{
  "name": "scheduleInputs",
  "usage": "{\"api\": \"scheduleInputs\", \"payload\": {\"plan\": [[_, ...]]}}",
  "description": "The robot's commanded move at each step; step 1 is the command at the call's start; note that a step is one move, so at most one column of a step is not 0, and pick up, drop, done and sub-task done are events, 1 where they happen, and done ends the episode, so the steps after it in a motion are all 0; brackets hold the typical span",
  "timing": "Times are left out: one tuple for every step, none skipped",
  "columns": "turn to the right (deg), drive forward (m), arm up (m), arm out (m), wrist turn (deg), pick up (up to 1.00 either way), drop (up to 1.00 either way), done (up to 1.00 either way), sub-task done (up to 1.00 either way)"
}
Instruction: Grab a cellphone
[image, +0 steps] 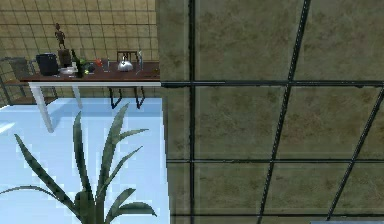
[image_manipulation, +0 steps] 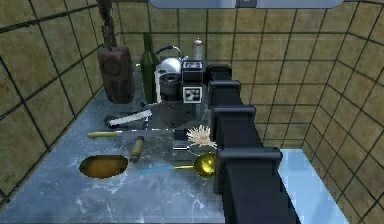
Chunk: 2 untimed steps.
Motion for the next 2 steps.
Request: {"api": "scheduleInputs", "payload": {"plan": [[0.0,0.0,0.0,0.0,39.0,0.0,0.0,0.0,0.0],[0.0,0.0,-0.16,0.0,0.0,0.0,0.0,0.0,0.0]]}}
